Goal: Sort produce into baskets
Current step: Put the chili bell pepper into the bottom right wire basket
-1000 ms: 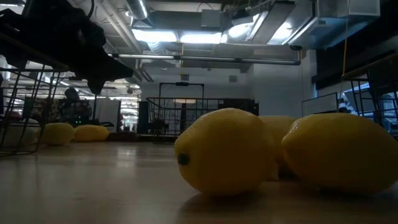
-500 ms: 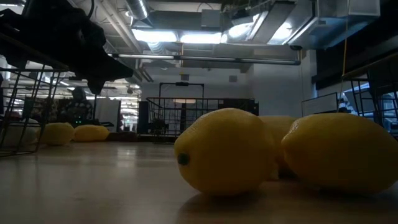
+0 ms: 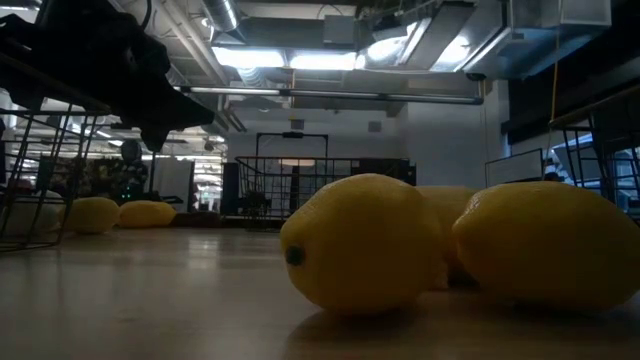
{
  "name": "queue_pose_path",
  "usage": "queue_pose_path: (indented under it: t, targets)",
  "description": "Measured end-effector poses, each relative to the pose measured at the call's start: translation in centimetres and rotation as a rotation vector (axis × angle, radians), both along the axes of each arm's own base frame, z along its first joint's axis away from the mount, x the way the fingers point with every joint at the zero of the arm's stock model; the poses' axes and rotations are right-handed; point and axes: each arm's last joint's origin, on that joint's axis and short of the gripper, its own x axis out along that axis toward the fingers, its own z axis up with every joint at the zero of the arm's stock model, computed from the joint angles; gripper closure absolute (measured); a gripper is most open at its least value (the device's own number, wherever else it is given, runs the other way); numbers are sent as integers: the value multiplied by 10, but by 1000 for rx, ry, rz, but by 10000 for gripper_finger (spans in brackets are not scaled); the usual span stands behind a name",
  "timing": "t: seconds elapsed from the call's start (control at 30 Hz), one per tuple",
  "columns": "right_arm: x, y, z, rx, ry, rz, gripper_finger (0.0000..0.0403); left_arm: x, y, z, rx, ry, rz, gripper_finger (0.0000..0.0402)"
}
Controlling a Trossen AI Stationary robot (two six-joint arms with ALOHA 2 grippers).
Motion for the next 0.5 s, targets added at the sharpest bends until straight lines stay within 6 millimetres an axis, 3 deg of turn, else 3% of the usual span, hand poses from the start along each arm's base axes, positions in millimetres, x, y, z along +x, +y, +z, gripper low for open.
queue_pose_path:
  t: [0.23,0.5]
  targets:
    - [0,0,0,4,-5,-20,289,0,0,0,0,0,0,389]
    - [-2,0,0,36,46,-51,206,0,0,-1,-2,7,-2,389]
